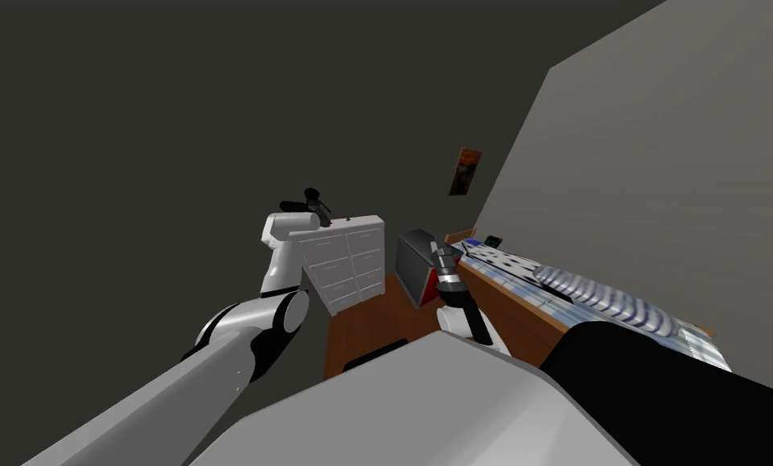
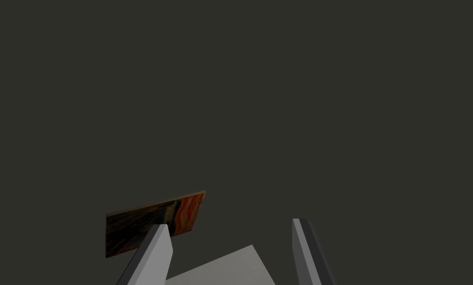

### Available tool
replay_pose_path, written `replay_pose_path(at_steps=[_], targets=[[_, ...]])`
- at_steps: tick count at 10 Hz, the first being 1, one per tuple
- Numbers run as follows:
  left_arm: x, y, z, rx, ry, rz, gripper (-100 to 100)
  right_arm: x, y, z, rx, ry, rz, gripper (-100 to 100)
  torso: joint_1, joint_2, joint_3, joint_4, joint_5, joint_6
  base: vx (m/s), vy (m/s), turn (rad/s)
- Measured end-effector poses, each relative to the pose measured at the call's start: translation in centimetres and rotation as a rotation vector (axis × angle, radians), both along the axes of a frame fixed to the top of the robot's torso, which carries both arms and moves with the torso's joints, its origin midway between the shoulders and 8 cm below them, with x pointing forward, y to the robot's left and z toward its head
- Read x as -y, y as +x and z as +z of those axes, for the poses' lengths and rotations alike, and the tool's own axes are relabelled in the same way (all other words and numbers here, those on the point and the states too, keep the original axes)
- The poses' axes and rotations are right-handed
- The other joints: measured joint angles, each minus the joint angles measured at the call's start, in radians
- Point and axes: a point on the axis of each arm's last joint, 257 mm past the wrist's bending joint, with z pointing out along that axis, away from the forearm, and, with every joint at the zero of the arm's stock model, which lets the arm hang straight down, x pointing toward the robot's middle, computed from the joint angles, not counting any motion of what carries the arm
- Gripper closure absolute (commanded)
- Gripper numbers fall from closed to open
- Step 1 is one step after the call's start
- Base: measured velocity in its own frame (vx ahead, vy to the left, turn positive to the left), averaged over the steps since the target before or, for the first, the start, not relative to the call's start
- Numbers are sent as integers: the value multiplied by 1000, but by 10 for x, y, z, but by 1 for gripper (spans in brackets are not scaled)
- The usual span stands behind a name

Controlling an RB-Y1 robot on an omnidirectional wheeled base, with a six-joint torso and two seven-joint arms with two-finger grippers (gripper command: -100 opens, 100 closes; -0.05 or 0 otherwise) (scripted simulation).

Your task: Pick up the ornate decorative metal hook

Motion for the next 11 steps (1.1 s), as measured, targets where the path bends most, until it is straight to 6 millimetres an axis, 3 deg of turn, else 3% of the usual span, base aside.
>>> replay_pose_path(at_steps=[11], targets=[[17, -2, -19, -308, -24, 29, -100, 0, 0, 0, 0, 0, 0, 0, 0, -4, -2, -1, 0, 0, 78, -3, -18]])
